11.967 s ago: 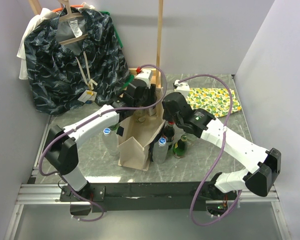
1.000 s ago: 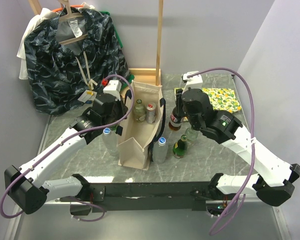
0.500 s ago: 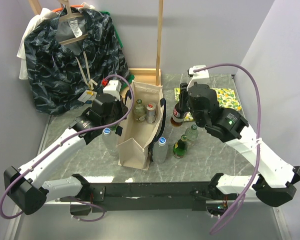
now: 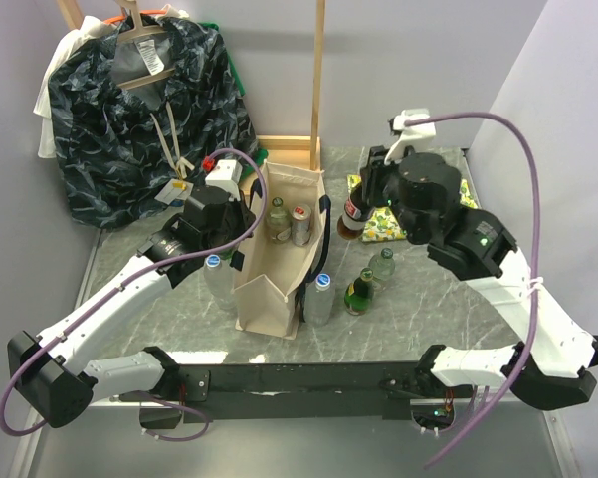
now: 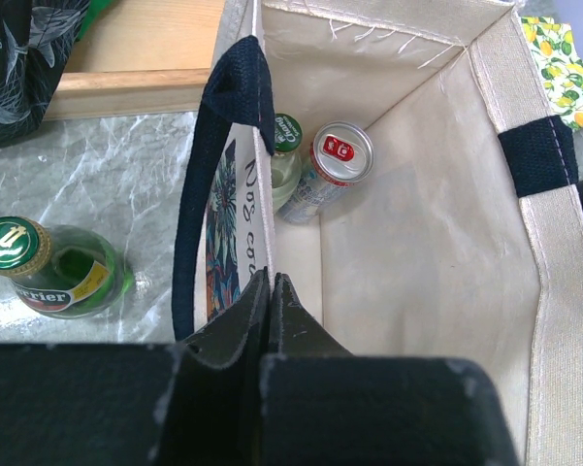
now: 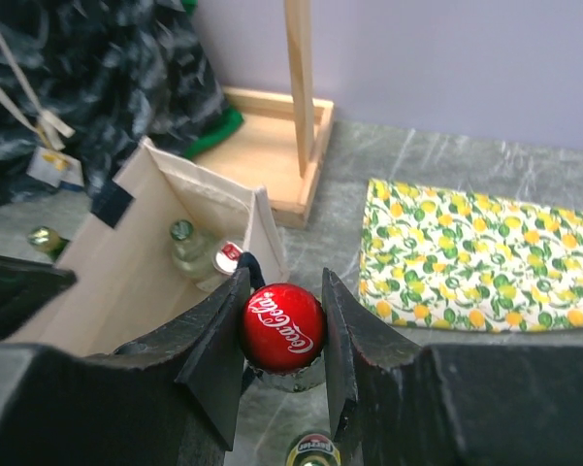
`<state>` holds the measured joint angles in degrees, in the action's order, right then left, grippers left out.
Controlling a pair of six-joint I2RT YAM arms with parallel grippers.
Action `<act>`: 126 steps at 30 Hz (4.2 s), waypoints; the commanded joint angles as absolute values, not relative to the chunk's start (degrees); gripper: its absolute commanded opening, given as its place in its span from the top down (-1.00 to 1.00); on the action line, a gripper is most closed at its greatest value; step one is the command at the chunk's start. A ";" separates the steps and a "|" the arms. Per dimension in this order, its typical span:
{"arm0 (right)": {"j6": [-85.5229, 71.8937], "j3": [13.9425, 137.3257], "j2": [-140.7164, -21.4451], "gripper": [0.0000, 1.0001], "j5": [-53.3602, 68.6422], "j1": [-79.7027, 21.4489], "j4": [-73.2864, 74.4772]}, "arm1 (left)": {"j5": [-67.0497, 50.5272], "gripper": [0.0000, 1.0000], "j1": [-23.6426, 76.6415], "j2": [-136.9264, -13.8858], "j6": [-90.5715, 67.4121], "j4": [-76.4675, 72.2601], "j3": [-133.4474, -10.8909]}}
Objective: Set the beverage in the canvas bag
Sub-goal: Place the drink in the canvas bag.
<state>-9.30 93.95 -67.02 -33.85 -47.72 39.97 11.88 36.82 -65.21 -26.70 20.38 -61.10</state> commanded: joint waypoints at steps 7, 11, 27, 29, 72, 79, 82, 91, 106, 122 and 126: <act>-4.75 111.88 -71.01 1.00 -29.71 -47.46 30.50 | 12.13 0.98 36.56 -66.27 -27.25 17.84 -61.96; -3.69 112.76 -72.59 1.00 -25.41 -47.46 29.62 | 12.04 0.98 36.56 -66.10 -27.25 17.67 -61.61; -3.34 118.56 -77.61 1.00 -16.09 -47.46 28.39 | 12.83 0.98 36.56 -65.21 -27.33 18.19 -61.35; -3.43 119.17 -78.13 1.00 -15.38 -47.46 28.30 | 12.83 0.98 36.56 -65.21 -27.33 18.28 -61.43; -10.37 106.79 -88.68 1.00 -3.52 -47.46 20.83 | 16.52 0.98 36.48 -63.37 -28.30 21.71 -61.88; -11.07 104.24 -90.44 1.00 -1.76 -47.55 16.35 | 16.87 0.98 36.56 -62.75 -28.65 22.50 -62.22; -10.99 103.98 -91.67 1.00 -2.63 -47.55 14.94 | 17.05 0.98 36.56 -62.58 -28.57 22.85 -62.40; -9.06 101.96 -94.66 1.00 -7.19 -47.90 9.15 | 17.14 0.98 36.56 -62.84 -28.21 23.73 -63.37; -2.90 87.11 -92.64 1.00 -15.91 -51.50 -9.75 | 16.79 0.98 36.56 -64.16 -27.95 23.91 -64.78; -2.72 83.06 -92.90 1.00 -18.28 -52.56 -13.88 | 17.49 0.98 36.56 -64.07 -27.69 24.17 -64.60; -3.08 82.00 -92.46 1.00 -18.37 -52.47 -13.71 | 17.75 0.98 36.56 -63.90 -27.60 24.17 -64.25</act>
<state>-3.36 81.17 -96.97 -15.97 -52.16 -1.45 16.78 36.71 -64.97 -28.14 24.08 -62.06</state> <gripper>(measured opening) 0.394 0.025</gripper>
